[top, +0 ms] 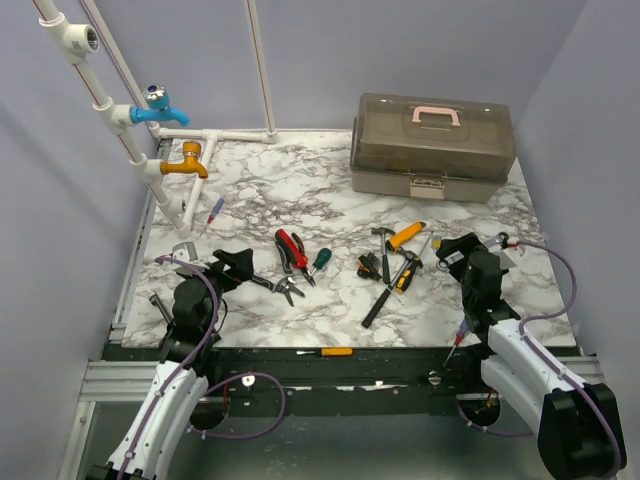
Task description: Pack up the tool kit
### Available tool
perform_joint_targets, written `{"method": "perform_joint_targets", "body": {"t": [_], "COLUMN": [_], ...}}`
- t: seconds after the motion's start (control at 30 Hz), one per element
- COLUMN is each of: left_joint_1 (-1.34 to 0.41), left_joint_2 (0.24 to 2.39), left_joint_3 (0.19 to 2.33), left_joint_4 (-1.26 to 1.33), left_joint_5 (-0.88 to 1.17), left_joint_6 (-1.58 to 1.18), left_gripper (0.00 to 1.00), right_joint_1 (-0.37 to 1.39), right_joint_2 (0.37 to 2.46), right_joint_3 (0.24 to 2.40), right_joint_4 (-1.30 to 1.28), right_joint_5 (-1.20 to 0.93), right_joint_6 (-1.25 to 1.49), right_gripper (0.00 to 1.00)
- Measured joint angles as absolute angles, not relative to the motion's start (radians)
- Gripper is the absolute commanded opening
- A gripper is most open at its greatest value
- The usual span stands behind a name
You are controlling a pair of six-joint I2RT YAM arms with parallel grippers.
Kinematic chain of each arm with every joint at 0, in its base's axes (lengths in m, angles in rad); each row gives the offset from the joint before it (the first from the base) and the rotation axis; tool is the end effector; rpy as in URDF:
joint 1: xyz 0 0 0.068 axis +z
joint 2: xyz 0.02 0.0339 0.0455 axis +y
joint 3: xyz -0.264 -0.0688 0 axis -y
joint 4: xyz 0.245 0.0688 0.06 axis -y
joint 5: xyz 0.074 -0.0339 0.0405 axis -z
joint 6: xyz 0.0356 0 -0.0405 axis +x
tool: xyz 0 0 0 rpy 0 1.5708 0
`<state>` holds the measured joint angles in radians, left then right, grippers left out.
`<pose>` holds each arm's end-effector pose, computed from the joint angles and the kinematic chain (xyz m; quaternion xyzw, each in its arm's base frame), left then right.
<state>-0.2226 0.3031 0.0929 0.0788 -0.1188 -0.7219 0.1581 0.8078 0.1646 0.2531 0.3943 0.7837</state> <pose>0.1263 -0.0243 0.1855 -0.2234 0.7177 -0.2596 0.6063 0.1685 0.0130 0.1647 0.3544 0.7416 0.1026 0.5603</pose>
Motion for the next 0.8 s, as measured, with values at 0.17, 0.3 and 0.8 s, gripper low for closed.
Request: {"method": "perform_joint_targets", "body": {"t": [0.17, 0.3, 0.8], "left_joint_1": [-0.223, -0.223, -0.396], "left_joint_2": [0.261, 0.172, 0.621], "left_joint_3": [0.088, 0.058, 0.141], "left_joint_4": [0.08, 0.111, 0.363], "left_joint_5": [-0.094, -0.041, 0.208], "left_joint_6": [-0.699, -0.674, -0.626], "left_gripper": [0.98, 0.99, 0.98], "right_joint_1": [0.158, 0.158, 0.158], "right_joint_2": [0.826, 0.826, 0.988], "right_joint_3": [0.188, 0.192, 0.606], "right_joint_4": [0.238, 0.237, 0.113], "right_joint_5": [0.395, 0.392, 0.393], "right_joint_6": [0.784, 0.784, 0.699], "right_gripper": [1.0, 1.0, 1.0]}}
